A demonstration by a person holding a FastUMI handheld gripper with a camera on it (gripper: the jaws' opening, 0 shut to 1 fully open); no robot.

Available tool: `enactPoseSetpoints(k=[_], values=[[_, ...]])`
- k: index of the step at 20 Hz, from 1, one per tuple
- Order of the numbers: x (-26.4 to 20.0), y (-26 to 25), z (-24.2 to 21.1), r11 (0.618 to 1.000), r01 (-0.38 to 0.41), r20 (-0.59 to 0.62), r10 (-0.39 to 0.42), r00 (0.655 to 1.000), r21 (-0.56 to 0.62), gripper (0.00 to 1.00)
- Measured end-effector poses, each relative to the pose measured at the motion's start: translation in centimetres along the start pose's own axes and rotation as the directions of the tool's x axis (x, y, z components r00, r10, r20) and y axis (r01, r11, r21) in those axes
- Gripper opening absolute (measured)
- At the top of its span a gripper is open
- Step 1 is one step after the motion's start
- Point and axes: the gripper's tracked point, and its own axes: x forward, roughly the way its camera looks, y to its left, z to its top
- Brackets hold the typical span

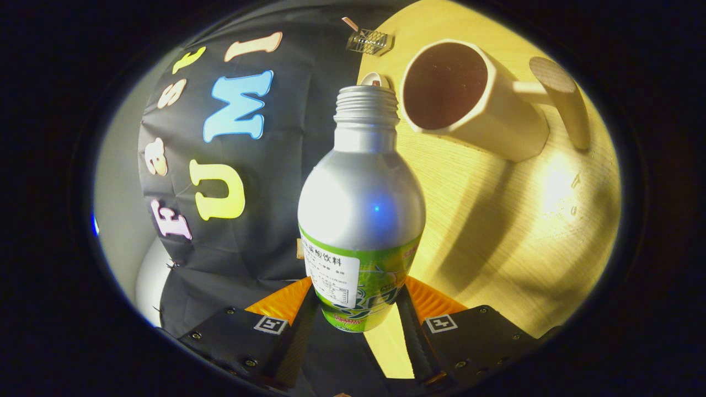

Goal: Take the bottle from table, then pour the juice into the cup, finally place the bottle on the coaster

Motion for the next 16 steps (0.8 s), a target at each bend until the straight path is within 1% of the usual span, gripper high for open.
enactPoseSetpoints(k=[4, 10, 16], values=[[0.4, 0.6, 0.3, 0.997, -0.014, 0.003, 0.014, 1.000, 0.074, 0.76], [0.7, 1.4, 0.8, 0.988, -0.031, 0.012, 0.030, 0.999, 0.149, 0.76], [1.0, 1.6, 0.6, 0.979, -0.029, 0.007, 0.028, 1.000, 0.201, 0.76]])
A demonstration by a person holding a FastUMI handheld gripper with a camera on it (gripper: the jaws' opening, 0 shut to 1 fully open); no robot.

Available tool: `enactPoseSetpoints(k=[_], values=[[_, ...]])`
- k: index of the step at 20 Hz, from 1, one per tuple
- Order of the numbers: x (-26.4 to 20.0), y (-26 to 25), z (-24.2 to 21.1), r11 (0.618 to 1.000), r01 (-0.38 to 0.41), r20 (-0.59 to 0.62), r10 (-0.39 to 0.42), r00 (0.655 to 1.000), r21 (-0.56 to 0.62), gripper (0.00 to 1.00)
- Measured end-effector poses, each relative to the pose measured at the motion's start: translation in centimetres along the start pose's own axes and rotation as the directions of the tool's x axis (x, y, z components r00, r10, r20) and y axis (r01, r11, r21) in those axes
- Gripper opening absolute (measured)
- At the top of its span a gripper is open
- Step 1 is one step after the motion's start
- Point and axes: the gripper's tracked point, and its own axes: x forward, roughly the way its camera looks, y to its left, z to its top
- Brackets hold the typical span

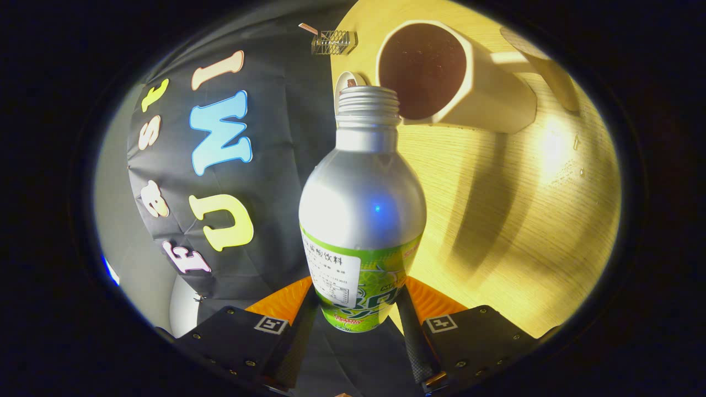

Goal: Take the bottle from table, then pour the juice into the cup, finally place the bottle on the coaster

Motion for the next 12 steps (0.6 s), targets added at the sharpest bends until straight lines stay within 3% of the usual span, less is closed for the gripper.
enactPoseSetpoints(k=[12], values=[[0.25, 0.55, 0.10, 0.996, -0.004, -0.007, 0.005, 1.000, 0.088, 0.76]])
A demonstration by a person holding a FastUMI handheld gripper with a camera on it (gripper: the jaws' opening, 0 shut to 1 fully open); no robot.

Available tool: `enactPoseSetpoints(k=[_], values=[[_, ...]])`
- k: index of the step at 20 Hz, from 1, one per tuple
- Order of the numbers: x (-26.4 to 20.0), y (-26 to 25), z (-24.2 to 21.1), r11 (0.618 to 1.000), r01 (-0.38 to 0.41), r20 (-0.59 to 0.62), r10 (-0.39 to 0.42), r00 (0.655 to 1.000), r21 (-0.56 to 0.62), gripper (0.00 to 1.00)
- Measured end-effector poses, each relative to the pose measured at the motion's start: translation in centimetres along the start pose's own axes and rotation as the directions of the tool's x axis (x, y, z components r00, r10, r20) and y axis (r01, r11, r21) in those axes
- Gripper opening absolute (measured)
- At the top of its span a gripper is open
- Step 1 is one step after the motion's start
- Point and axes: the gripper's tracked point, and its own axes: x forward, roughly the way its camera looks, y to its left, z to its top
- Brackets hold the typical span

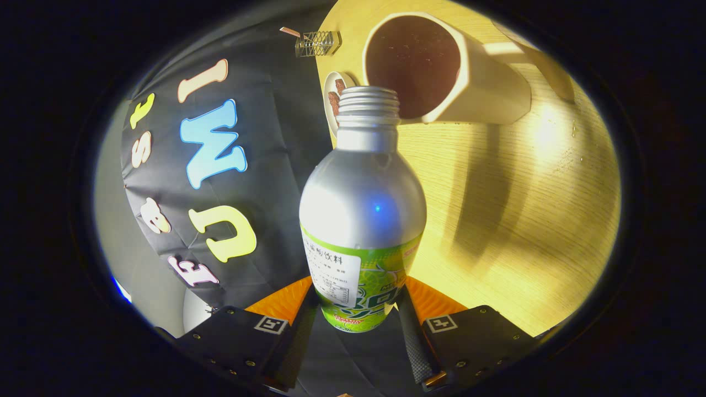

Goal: Take the bottle from table, then pour the juice into the cup, finally place the bottle on the coaster

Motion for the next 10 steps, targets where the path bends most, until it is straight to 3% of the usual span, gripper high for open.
enactPoseSetpoints(k=[10], values=[[0.08, 0.59, -0.31, 0.998, -0.021, -0.009, 0.022, 1.000, 0.058, 0.76]])
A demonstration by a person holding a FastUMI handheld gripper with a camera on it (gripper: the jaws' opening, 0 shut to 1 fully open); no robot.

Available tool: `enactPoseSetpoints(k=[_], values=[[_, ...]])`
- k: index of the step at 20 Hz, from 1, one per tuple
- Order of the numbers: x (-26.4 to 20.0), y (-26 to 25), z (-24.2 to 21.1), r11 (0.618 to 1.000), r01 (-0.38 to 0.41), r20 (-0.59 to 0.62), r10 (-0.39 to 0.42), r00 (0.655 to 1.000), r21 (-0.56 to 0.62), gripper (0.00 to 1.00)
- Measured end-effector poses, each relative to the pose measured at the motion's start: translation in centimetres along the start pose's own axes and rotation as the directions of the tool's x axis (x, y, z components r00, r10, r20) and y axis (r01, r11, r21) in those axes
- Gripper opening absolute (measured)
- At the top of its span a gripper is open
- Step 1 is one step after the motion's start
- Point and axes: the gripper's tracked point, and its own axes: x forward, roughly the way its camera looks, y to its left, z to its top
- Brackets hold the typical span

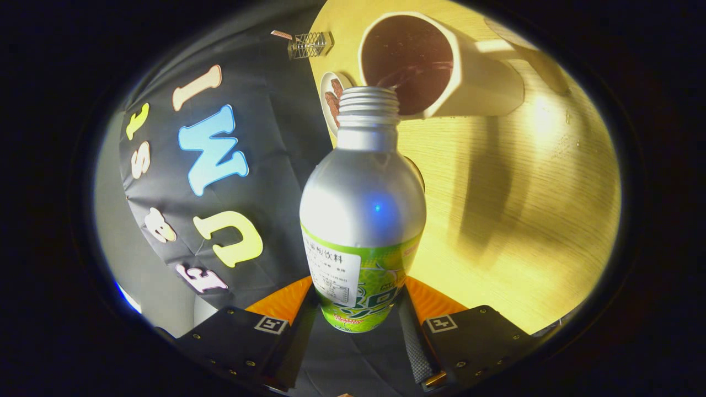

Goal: Take the bottle from table, then pour the juice into the cup, finally place the bottle on the coaster

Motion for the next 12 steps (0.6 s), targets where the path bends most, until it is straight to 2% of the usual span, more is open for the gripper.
enactPoseSetpoints(k=[12], values=[[0.15, 0.68, -0.26, 0.998, -0.034, -0.002, 0.035, 0.999, 0.061, 0.76]])
